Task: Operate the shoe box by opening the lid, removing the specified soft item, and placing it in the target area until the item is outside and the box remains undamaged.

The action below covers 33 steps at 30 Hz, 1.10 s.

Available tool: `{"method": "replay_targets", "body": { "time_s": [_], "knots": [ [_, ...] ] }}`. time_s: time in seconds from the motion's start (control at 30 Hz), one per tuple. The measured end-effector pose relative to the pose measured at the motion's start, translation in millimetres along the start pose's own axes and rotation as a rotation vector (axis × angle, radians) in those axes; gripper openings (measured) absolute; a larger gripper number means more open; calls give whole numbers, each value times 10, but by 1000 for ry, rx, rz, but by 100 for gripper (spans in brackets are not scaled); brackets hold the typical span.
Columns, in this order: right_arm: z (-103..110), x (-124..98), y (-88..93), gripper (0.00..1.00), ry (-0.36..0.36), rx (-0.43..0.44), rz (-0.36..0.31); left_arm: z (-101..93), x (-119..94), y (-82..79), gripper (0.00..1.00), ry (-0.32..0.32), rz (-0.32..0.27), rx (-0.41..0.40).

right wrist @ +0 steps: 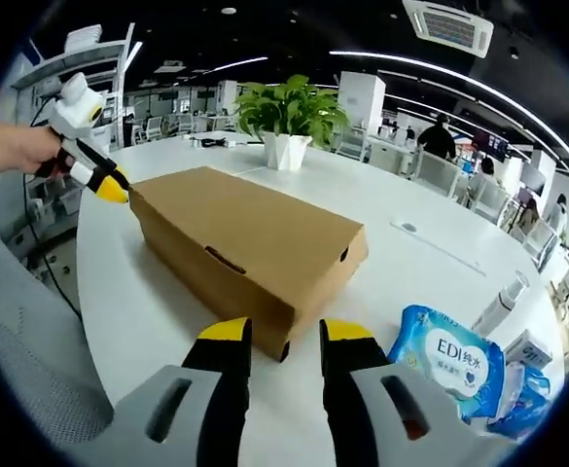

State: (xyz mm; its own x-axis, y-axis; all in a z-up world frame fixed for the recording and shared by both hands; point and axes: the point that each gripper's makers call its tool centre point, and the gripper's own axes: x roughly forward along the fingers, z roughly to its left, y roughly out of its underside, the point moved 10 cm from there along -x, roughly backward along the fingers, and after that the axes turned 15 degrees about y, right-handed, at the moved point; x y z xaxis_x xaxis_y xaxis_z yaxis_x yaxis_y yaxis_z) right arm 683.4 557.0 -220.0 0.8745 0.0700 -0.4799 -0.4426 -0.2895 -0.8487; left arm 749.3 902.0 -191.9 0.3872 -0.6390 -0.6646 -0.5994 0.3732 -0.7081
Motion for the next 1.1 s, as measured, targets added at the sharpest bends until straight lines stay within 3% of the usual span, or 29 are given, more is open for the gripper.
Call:
{"method": "replay_targets", "body": {
  "time_s": [0.2, 0.27, 0.5, 1.1],
  "knots": [
    [39, 14, -10, 15, 13, -6, 3, 29, 70, -29, 24, 22, 25, 46],
    [39, 14, -2, 15, 25, -5, 5, 15, 86, -47, 23, 16, 54, 80],
    [71, 42, 40, 15, 53, 18, 28, 78, 140, -44, 21, 29, 81, 87],
    [-65, 103, 40, 13, 119, 29, 54, 142, 388, -212, 22, 47, 78, 131]
  ]
}}
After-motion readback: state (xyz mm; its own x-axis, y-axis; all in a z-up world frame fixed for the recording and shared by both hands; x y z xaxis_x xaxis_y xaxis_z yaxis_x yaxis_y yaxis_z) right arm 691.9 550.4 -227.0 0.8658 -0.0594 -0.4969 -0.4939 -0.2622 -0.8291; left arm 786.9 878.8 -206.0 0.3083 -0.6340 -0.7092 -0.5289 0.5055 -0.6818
